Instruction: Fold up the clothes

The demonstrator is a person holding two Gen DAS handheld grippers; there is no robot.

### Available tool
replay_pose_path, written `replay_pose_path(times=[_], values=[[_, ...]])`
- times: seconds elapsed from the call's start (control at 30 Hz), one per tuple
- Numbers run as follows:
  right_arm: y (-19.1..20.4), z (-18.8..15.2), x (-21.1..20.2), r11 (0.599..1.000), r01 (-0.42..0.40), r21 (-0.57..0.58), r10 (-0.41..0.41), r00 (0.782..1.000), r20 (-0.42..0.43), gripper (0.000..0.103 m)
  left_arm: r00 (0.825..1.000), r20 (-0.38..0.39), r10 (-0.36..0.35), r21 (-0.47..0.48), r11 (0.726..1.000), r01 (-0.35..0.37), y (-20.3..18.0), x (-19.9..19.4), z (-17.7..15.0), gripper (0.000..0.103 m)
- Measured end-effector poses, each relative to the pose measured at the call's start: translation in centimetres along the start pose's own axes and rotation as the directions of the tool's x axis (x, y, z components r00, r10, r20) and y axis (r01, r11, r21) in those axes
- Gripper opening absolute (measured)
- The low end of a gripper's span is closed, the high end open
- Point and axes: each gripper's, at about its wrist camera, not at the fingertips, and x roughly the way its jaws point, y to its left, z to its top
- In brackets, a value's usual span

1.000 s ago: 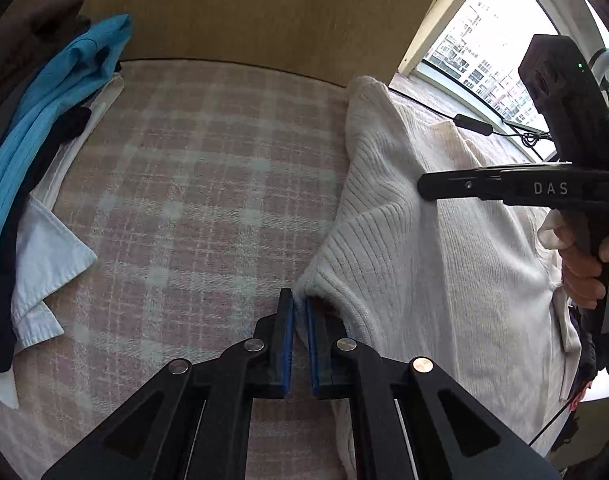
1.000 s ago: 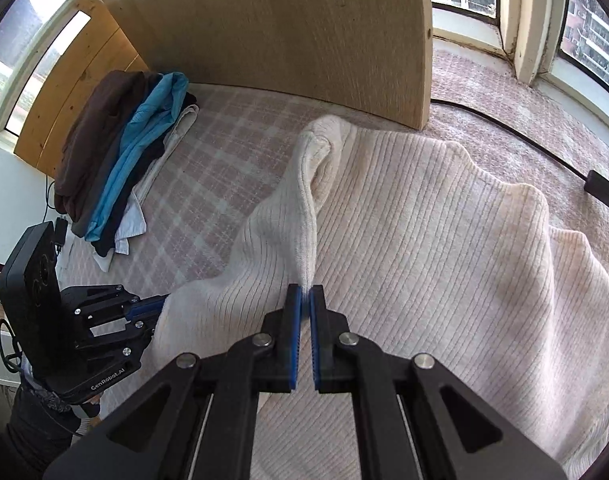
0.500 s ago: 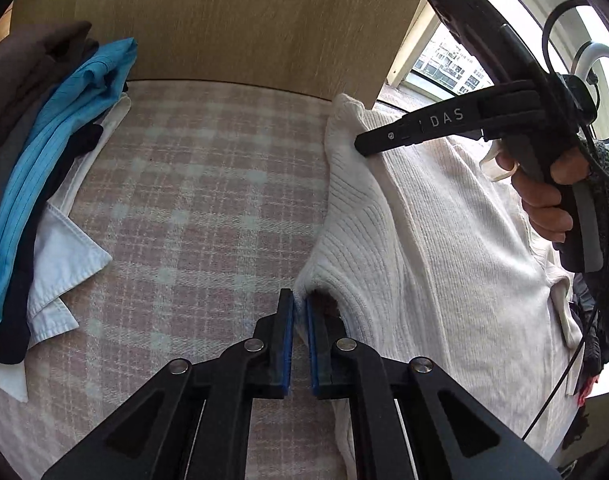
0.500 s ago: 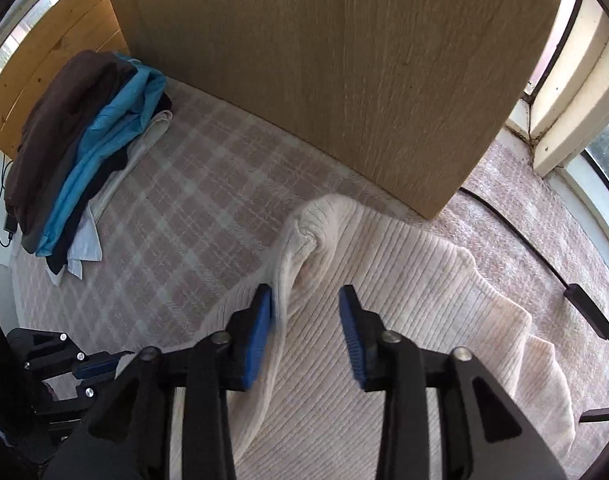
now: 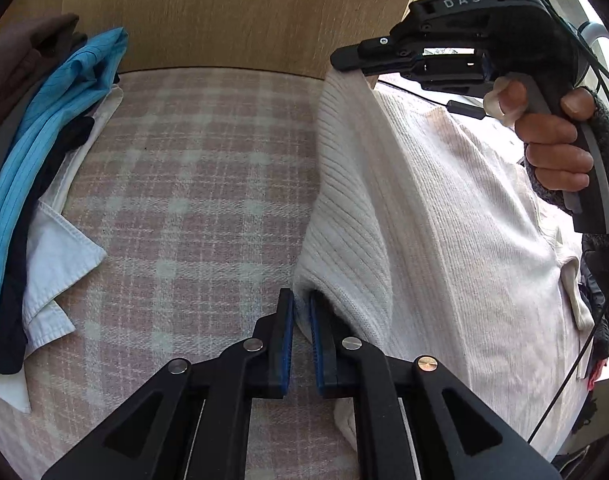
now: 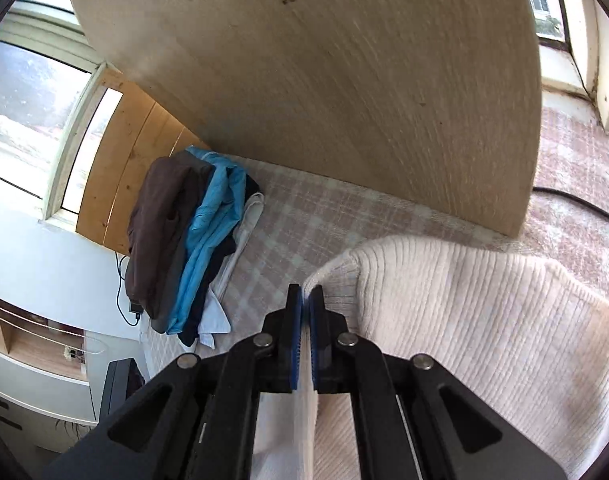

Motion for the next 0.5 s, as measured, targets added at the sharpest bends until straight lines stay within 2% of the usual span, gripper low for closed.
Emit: replay_pose_path(times=[0.07, 0.13, 0.2, 0.27, 0.37, 0.5], values=[[-0.2, -0.2, 0.3, 0.999, 0.039, -0.007, -0.039, 0.999, -0.012, 0.004, 0.999, 0.011, 0.051, 0.007, 0.999, -0.051, 0.1, -0.9, 0.3, 0.013], [-0.2, -0.2, 0.3, 0.999, 0.053, -0.006, -0.053, 0.998, -0.02, 0.004, 0.993, 0.045, 0.105, -0.001, 0.994, -0.105, 0.4, -2.7, 0.7, 0.01], [-0.1, -0.3, 0.6, 0.998, 0.069, -0.01, -0.069, 0.997, -0.026, 0.004, 0.994, 0.095, 0.055, -0.016, 0.998, -0.054, -0.3, -4.3, 2.4, 0.011], [0.2, -0.4, 1.1, 0.996, 0.088, -0.03, -0.089, 0.996, -0.029, 0.004, 0.99, 0.138, -0.006, -0.012, 1.0, 0.007, -1.8, -5.2, 4.4, 0.022], [0.7, -0.4, 1.7, 0.994, 0.099, -0.04, -0.1, 0.995, -0.025, 0.004, 0.992, 0.13, 0.011, 0.049, 0.999, -0.017, -5.5, -2.6, 7.1, 0.027], [0.7, -0.2, 1.5, 0.995, 0.09, -0.032, -0.091, 0.996, -0.02, 0.004, 0.995, 0.081, 0.057, 0.044, 0.997, -0.061, -7.3, 1.3, 9.1, 0.027]])
